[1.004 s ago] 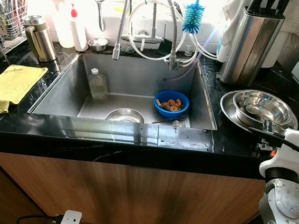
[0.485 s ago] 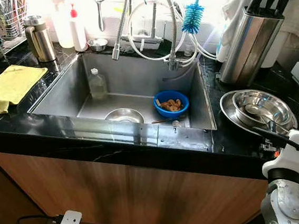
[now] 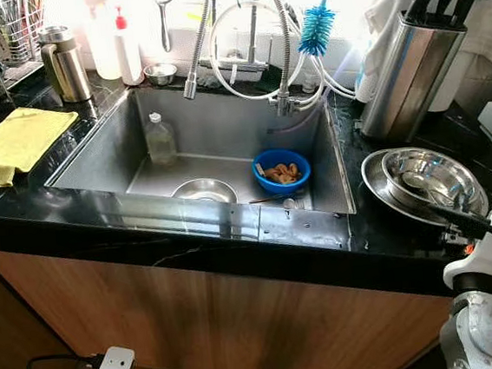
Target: Kitchen organization
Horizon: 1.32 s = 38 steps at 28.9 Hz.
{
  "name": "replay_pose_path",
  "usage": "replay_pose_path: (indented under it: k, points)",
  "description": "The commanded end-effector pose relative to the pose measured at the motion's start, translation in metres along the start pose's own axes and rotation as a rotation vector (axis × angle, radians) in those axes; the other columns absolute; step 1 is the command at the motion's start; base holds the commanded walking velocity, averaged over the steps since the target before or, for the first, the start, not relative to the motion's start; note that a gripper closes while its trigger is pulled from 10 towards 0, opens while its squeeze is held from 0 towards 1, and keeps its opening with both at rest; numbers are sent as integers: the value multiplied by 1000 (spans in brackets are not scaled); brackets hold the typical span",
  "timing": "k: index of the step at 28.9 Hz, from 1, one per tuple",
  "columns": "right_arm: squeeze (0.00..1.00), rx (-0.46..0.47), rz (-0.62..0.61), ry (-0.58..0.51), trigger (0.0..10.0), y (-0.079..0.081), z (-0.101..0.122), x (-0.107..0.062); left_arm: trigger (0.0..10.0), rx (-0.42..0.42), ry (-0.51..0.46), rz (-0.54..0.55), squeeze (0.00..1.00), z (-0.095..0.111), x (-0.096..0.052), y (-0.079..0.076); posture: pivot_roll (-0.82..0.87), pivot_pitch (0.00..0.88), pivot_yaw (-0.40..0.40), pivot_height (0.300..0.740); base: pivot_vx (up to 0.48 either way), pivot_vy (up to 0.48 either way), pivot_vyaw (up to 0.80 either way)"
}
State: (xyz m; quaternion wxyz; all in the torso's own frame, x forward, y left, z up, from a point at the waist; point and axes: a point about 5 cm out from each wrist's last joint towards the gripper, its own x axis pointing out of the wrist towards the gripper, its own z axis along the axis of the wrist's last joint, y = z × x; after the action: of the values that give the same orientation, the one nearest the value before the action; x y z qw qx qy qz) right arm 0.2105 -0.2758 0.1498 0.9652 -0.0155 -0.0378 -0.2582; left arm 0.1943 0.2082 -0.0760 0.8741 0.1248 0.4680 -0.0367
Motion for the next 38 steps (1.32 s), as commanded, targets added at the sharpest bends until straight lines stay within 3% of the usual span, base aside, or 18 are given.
replay_pose_path:
  k: [1, 13, 38]
  points:
    - [0, 2, 8, 8, 10000, 1, 0, 2, 10000, 23, 3, -9, 0, 1, 0, -2, 123, 0, -129, 736, 0, 0, 0]
    - [0, 11, 99, 59, 10000, 14, -8, 0, 10000, 22, 3, -8, 0, 1, 0, -2, 123, 0, -129, 736, 0, 0, 0]
    - [0, -8, 55, 64, 10000, 8, -9, 1, 10000, 26, 3, -10, 0, 1, 0, -1, 123, 0, -126, 736, 0, 0, 0]
